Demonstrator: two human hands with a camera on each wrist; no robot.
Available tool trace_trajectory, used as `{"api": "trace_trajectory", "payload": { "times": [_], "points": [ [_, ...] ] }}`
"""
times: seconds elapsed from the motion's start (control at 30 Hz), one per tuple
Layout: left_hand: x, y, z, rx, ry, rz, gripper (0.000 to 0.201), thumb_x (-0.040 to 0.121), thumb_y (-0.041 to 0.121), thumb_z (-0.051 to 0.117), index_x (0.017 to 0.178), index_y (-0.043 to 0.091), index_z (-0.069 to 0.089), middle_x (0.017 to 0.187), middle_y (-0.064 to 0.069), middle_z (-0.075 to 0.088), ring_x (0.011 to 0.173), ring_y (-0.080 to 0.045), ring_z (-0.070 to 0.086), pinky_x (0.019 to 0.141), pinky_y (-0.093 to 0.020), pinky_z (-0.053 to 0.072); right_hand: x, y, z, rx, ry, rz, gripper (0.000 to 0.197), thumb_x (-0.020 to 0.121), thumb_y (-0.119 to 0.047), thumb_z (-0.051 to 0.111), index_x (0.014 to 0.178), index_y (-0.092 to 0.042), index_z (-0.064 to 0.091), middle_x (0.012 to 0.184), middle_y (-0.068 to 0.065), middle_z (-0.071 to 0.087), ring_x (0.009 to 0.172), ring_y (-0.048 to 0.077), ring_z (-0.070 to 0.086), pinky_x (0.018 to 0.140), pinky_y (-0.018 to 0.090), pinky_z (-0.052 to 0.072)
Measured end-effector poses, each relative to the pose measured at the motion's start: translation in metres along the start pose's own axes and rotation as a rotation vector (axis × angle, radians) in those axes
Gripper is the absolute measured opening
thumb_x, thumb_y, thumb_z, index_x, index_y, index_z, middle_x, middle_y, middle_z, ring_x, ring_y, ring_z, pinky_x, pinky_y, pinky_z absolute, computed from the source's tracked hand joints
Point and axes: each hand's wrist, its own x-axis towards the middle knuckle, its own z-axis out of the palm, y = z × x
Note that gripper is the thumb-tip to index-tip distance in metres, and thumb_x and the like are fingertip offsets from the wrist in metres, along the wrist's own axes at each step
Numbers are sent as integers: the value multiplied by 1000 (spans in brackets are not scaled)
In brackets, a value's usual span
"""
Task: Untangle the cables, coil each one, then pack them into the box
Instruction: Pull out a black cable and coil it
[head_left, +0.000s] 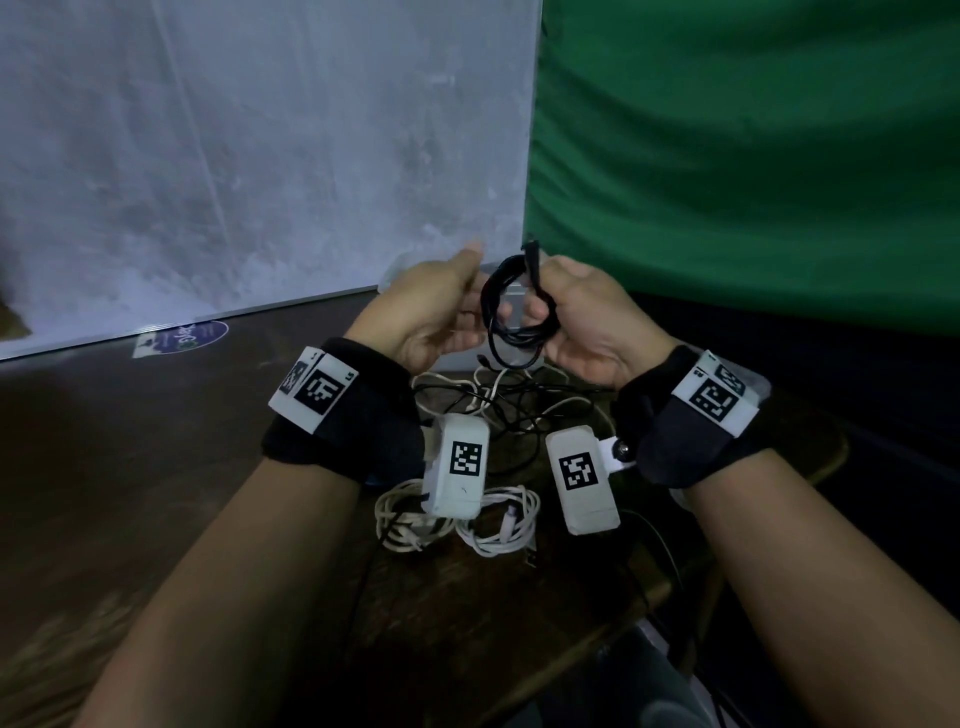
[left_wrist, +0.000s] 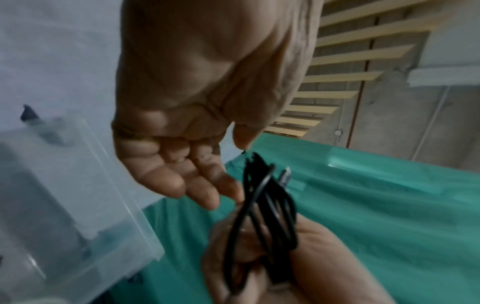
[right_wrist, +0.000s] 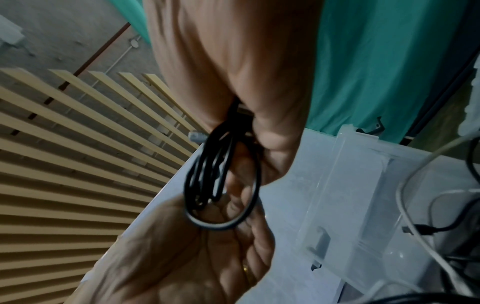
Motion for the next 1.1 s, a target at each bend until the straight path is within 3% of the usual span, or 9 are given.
{"api": "trace_trajectory", "payload": {
  "times": [0.2, 0.3, 0.43, 0.57, 0.67, 0.77, 0.83, 0.93, 1.1],
  "points": [
    [-7, -3, 12, -76, -97, -19, 38, 101, 37, 34, 69, 19, 43, 40, 10, 45, 37, -2, 39, 44, -15, 36, -6, 1, 7, 119, -32, 1, 12, 103, -15, 35, 95, -14, 44, 50, 1, 49, 57, 16, 55, 52, 26, 55],
    [-2, -5, 11, -120, -67, -71, 39, 101, 40, 34, 68, 22, 43, 44, 11, 41, 40, -3, 38, 52, -22, 31, -12, -1, 6, 171, -61, -18, 13, 102, -20, 39, 93, -11, 46, 61, 4, 46, 56, 16, 60, 53, 25, 55],
    [-5, -2, 8, -248, -106, -123, 34, 101, 37, 36, 78, 18, 52, 46, 10, 43, 43, -4, 43, 47, -15, 40, -15, -2, 2, 65, -105, -83, 17, 99, -9, 45, 82, -9, 45, 59, 2, 48, 51, 11, 57, 58, 28, 56],
    [-7, 0, 5, -235, -189, -201, 52, 96, 50, 35, 63, 15, 55, 50, 2, 45, 47, -12, 48, 45, -17, 44, -16, -1, -1, -111, -188, -83, 19, 100, -11, 43, 82, -8, 50, 58, 1, 48, 52, 11, 44, 53, 25, 48],
    [-7, -2, 8, -223, -194, -157, 42, 93, 37, 49, 57, 16, 49, 57, -2, 49, 43, -11, 47, 45, -19, 43, -18, 2, -2, -179, -213, -83, 20, 99, -13, 44, 84, -6, 55, 61, 5, 50, 58, 13, 52, 54, 21, 50],
    [-7, -3, 7, -224, -170, -104, 34, 94, 33, 52, 62, 22, 48, 44, 10, 38, 40, -5, 33, 50, -18, 34, -14, 4, -7, -343, -99, -185, 22, 97, -22, 52, 81, -16, 66, 83, 3, 66, 78, 13, 60, 74, 30, 50],
    [-7, -5, 6, -179, -144, -98, 31, 94, 39, 52, 67, 23, 46, 41, 11, 32, 40, -5, 32, 45, -17, 31, -12, 1, -12, -430, 17, -233, 21, 95, -28, 53, 80, -23, 68, 86, -7, 67, 87, 13, 55, 75, 31, 43],
    [-3, -10, 5, -95, -44, -51, 38, 95, 37, 52, 63, 22, 38, 40, 8, 33, 37, -7, 34, 42, -16, 28, -14, -6, -14, -396, 103, -280, 20, 97, -26, 51, 83, -23, 64, 84, -9, 65, 81, 10, 55, 71, 27, 38],
    [5, -16, 4, -53, 133, 44, 36, 97, 32, 49, 66, 18, 40, 40, 3, 38, 41, -12, 35, 50, -26, 29, -20, -6, -16, -113, -21, -242, 16, 96, -16, 51, 92, -8, 64, 69, 2, 60, 69, 16, 61, 69, 27, 52]
  ]
}}
